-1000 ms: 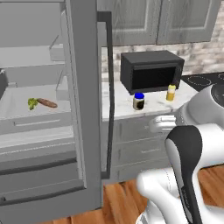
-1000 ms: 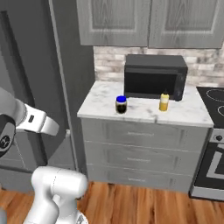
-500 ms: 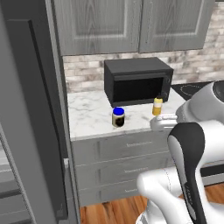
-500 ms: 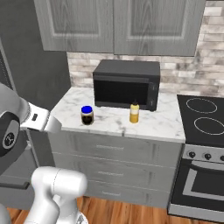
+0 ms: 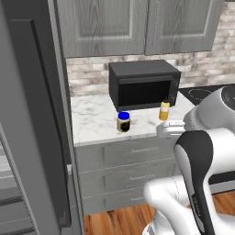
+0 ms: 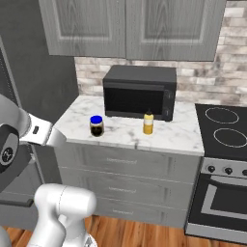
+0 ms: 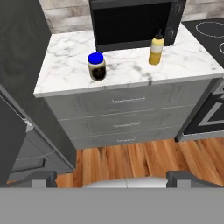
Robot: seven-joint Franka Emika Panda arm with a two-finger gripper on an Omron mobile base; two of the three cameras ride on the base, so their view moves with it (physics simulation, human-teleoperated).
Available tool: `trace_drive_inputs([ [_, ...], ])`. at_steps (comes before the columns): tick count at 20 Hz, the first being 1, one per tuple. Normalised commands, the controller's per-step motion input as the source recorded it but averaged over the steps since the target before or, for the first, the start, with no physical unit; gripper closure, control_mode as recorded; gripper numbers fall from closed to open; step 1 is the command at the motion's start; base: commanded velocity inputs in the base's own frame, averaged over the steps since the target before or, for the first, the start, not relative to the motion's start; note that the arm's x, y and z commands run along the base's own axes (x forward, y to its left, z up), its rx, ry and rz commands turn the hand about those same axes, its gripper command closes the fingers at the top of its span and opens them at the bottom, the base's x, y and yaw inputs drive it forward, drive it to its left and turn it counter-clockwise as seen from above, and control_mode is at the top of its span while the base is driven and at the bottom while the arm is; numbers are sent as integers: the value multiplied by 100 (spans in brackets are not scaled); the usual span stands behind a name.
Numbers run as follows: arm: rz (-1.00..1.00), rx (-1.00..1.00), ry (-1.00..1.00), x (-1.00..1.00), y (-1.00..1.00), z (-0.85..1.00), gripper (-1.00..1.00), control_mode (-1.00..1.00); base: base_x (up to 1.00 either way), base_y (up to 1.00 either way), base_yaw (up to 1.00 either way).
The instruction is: Place the mustard and mayonnaise from the counter to the top shelf of the fridge. If the existing items in the fridge are on the top shelf, move them to other shelves.
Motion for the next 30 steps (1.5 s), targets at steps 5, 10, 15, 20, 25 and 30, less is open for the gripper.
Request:
trace_drive_inputs([
  [5,0,0,0,7,0,0,-100,-100,0,0,0],
  [10,0,0,0,12,0,0,-100,-100,0,0,0],
  [15,0,0,0,21,0,0,-100,-100,0,0,0],
  [20,0,0,0,41,0,0,-100,-100,0,0,0],
  [25,0,0,0,55,0,-4,-100,-100,0,0,0],
  [30,0,0,0,61,0,-29,-100,-100,0,0,0],
])
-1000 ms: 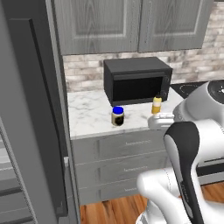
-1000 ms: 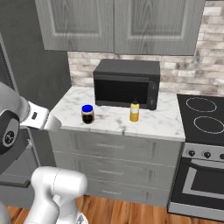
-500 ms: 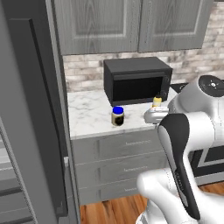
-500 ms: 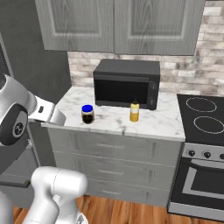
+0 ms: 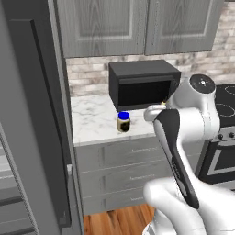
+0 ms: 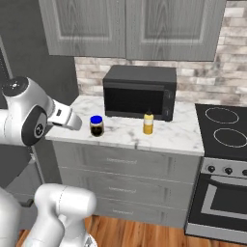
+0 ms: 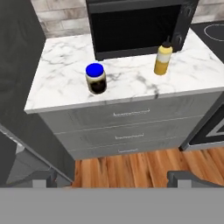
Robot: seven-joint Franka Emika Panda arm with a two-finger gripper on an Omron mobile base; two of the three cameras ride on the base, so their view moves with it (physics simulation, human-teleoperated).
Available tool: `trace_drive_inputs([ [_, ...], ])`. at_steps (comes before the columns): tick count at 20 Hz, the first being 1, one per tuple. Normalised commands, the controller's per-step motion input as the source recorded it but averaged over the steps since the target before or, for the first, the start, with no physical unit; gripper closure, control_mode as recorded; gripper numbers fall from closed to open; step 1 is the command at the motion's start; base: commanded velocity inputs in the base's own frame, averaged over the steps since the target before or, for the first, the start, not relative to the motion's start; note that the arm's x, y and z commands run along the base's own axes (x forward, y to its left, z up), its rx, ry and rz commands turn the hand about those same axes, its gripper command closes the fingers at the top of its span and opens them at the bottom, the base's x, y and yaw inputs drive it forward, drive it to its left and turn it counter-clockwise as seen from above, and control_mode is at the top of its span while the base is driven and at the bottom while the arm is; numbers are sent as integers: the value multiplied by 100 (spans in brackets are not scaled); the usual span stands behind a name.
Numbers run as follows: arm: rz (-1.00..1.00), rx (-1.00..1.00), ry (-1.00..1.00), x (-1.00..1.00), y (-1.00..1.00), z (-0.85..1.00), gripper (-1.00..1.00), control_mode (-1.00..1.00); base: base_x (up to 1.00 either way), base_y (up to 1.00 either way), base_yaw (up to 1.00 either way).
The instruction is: Place the mustard and mayonnaise from the counter to the top shelf of the fridge. If the existing items in the fridge are on the top shelf, move them to other shelves.
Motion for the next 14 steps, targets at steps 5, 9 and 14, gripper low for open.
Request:
trace_drive_inputs([
  [5,0,0,0,50,0,-29,-100,-100,0,0,0],
  [9,0,0,0,56,0,-25,-100,-100,0,0,0],
  [14,2,-1,0,75,3,-9,-100,-100,0,0,0],
])
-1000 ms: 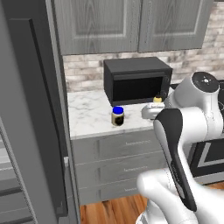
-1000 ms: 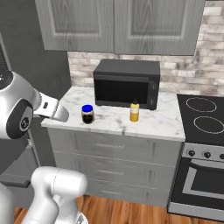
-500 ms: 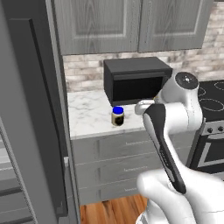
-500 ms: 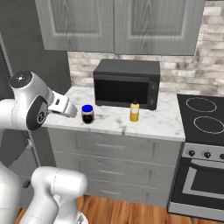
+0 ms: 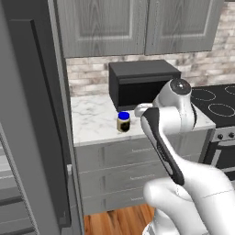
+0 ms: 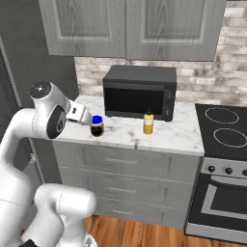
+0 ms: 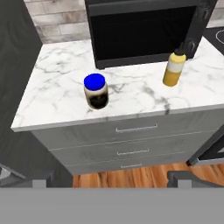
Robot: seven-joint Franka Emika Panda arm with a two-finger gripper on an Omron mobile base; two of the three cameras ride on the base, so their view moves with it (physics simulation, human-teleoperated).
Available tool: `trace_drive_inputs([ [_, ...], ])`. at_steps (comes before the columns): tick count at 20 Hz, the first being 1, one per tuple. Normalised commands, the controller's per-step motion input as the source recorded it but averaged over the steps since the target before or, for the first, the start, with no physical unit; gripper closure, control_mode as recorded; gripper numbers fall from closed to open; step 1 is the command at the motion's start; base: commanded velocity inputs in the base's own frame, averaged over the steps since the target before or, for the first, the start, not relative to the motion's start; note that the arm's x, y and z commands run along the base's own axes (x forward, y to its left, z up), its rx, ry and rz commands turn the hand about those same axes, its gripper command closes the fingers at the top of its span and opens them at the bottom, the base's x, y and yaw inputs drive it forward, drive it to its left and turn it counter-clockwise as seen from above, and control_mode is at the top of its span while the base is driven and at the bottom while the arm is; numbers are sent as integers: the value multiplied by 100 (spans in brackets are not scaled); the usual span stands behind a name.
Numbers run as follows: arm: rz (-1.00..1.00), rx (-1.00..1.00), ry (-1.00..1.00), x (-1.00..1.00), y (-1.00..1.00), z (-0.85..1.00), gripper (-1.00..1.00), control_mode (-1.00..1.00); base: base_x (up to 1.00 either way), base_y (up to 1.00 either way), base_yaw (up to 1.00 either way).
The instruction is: Place the mustard and mayonnaise from the counter to the top shelf of the fridge. If the existing items in the fridge are on the top shelf, move them to other shelves.
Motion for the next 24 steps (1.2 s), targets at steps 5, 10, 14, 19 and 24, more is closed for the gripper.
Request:
trace_drive_inputs([
  [5,7,0,3,84,3,-1,-100,-100,0,0,0],
  [10,2,-4,2,84,25,-36,-100,-100,0,0,0],
  [14,0,-7,0,52,35,-47,-100,-100,0,0,0],
  [19,0,-1,0,34,5,-60,-100,-100,0,0,0],
  [24,0,0,0,44,0,-24,-100,-100,0,0,0],
])
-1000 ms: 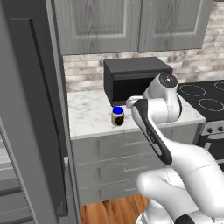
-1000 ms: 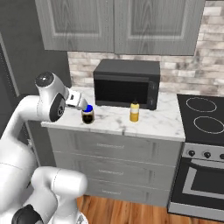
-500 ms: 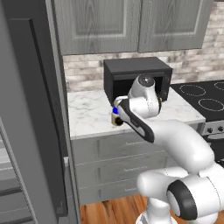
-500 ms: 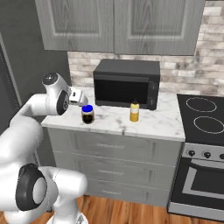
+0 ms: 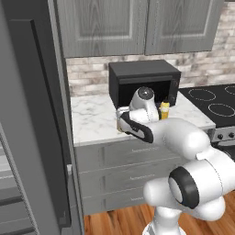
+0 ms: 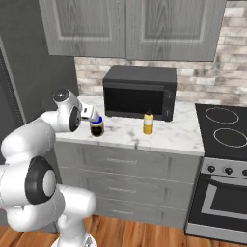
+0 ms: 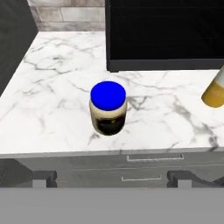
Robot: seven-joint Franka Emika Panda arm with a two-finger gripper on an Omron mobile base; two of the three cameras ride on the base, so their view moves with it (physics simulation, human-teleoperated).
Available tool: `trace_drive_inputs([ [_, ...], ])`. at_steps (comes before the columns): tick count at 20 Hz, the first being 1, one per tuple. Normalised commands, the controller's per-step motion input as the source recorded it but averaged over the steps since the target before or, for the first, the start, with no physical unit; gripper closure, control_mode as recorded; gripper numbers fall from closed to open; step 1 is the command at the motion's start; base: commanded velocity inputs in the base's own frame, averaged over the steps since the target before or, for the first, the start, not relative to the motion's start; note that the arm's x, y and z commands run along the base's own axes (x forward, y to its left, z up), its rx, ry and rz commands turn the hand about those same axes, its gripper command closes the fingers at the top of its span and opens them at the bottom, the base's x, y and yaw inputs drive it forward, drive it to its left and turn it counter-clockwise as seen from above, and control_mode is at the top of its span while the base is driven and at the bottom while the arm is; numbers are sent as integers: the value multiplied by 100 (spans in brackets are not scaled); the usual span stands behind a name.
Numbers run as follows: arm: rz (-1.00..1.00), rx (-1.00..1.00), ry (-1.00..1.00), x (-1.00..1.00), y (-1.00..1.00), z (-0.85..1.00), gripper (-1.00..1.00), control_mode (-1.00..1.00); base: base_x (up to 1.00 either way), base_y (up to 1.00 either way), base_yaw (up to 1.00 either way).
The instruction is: Place the mustard and mayonnaise from the counter to the top shelf of the fridge. If the existing items in the fridge are on the top shelf, move them to other shelves.
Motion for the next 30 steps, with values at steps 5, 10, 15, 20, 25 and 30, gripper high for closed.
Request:
trace_drive_inputs([
  [5,0,0,0,58,0,-16,-100,-100,0,0,0],
  [10,0,0,0,46,0,-25,-100,-100,0,0,0],
  [15,0,0,0,28,1,-34,-100,-100,0,0,0],
  [20,0,0,-1,30,3,-27,-100,-100,0,0,0],
  [25,0,0,0,32,5,-21,-100,-100,0,0,0],
  [30,0,0,0,33,7,-21,-100,-100,0,0,0],
])
